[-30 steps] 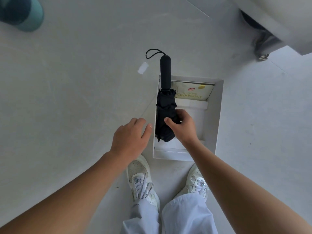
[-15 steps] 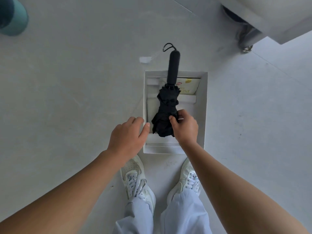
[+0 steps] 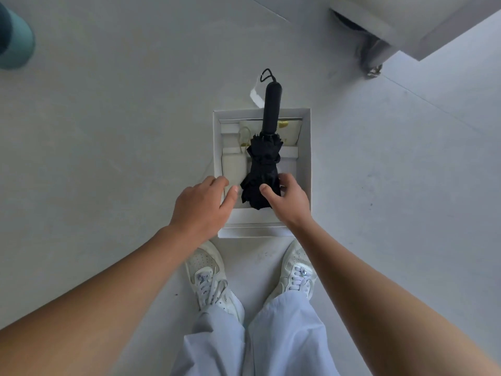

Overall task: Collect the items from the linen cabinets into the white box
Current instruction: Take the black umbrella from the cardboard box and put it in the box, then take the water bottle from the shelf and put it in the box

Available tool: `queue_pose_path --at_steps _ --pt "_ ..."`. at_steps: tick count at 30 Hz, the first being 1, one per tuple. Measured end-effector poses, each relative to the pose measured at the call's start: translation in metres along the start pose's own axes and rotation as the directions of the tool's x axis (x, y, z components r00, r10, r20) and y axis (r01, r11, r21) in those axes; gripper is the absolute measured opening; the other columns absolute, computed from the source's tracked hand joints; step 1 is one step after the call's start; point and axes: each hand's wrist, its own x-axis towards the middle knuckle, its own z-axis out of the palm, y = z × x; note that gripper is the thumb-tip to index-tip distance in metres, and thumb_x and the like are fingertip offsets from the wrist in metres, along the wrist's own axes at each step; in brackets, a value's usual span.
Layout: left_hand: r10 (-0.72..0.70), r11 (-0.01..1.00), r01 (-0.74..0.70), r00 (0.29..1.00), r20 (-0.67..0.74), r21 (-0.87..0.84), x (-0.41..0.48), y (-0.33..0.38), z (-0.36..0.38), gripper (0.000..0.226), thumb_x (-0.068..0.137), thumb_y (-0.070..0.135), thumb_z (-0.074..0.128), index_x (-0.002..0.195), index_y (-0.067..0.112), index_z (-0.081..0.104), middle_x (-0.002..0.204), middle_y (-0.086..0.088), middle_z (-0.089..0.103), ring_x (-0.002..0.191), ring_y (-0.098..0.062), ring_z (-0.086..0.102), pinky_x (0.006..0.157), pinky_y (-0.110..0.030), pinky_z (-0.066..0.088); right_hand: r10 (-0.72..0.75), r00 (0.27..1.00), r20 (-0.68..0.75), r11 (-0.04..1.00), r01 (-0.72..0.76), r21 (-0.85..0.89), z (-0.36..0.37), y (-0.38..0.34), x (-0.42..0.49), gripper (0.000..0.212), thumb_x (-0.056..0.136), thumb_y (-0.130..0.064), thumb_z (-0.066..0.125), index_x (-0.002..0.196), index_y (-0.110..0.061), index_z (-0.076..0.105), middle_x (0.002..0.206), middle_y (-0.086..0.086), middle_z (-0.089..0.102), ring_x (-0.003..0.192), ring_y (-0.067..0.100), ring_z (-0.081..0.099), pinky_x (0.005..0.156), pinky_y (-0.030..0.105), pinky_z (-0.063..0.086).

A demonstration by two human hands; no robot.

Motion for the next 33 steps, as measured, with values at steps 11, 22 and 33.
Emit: queue_pose_path --at_steps 11,22,33 --pt "0.23 0.954 -0.206 0.969 -0.092 0.218 -0.037 0.095 -0.201 0.047 0.1 0.045 0.031 0.114 0.013 0.062 0.112 -0.004 0.066 0.099 -0.025 0.059 0.082 -0.04 0.046 -0.305 0.949 -0.079 0.946 0.293 -0.136 -0.167 -0.151 -0.122 0.059 0.095 -0.059 0.055 0.144 -0.026 0.05 0.139 -0.008 0.062 0.128 0.015 0.057 0.1 0.034 0.045" --pt "0.377 0.915 -0.263 0.83 -0.412 0.307 -0.179 0.248 -0.571 0.056 0.097 0.051 0.024 0.121 0.014 0.059 0.109 -0.005 0.067 0.093 -0.027 0.062 0.076 -0.037 0.05 -0.572 0.762 -0.302 0.818 0.504 -0.276 -0.402 -0.439 -0.36 0.052 0.095 -0.058 0.055 0.138 -0.028 0.059 0.135 -0.005 0.064 0.114 0.021 0.063 0.093 0.032 0.046" --pt "0.492 0.862 -0.408 0.532 -0.69 0.301 -0.374 0.318 -0.799 0.051 0.1 0.052 0.029 0.136 0.022 0.049 0.131 0.005 0.06 0.109 -0.015 0.059 0.09 -0.033 0.046 -0.7 0.527 -0.482 0.68 0.699 -0.222 -0.501 -0.599 -0.584 0.067 0.082 -0.079 0.04 0.133 -0.04 0.059 0.126 -0.022 0.066 0.099 0.003 0.061 0.093 0.029 0.047"
